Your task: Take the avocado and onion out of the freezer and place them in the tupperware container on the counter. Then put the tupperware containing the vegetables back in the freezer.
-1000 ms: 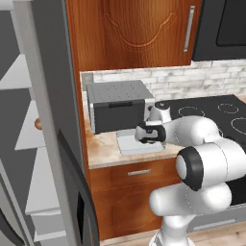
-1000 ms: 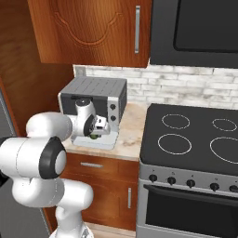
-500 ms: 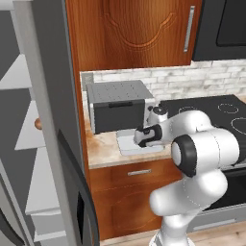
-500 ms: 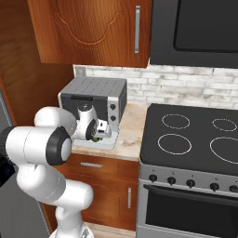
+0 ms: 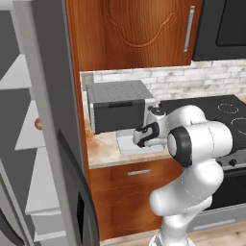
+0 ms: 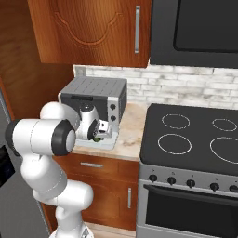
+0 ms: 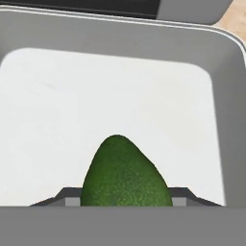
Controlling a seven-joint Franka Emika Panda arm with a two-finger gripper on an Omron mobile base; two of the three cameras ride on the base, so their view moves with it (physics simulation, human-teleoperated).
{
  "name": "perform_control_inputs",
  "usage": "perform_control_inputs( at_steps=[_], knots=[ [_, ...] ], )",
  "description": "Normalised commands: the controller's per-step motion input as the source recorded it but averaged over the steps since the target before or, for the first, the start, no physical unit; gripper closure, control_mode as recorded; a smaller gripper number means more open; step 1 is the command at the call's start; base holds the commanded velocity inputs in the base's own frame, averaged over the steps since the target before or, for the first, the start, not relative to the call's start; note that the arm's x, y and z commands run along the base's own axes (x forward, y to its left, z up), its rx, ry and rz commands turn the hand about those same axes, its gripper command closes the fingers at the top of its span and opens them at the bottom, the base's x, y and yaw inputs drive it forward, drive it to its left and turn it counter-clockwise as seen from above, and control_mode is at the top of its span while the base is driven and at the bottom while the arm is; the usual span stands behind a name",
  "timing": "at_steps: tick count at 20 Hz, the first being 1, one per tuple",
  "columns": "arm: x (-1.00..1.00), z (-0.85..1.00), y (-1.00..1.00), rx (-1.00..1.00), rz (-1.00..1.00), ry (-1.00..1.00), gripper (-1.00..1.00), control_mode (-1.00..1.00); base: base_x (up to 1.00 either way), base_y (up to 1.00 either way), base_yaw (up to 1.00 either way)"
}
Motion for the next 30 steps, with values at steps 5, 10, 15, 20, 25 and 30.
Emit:
perform_control_inputs(
  at_steps=[5, 10, 15, 20, 25, 30],
  knots=[
    [0.00, 0.00, 0.00, 0.00, 0.00, 0.00, -1.00, -1.00, 0.00, 0.00, 0.00],
    [0.00, 0.00, 0.00, 0.00, 0.00, 0.00, -1.00, -1.00, 0.00, 0.00, 0.00],
    [0.00, 0.22, 0.00, 0.00, 0.01, 0.00, -1.00, -1.00, 0.00, 0.00, 0.00],
    [-0.08, 0.76, 0.00, 0.01, 0.00, 0.00, -1.00, -1.00, 0.00, 0.00, 0.00],
    [-0.40, 0.98, 0.00, 0.00, 0.00, 0.00, -1.00, -1.00, 0.00, 0.00, 0.00],
    [-0.70, 0.95, 0.00, 0.00, 0.00, 0.00, -1.00, -1.00, 0.00, 0.00, 0.00]
  ],
)
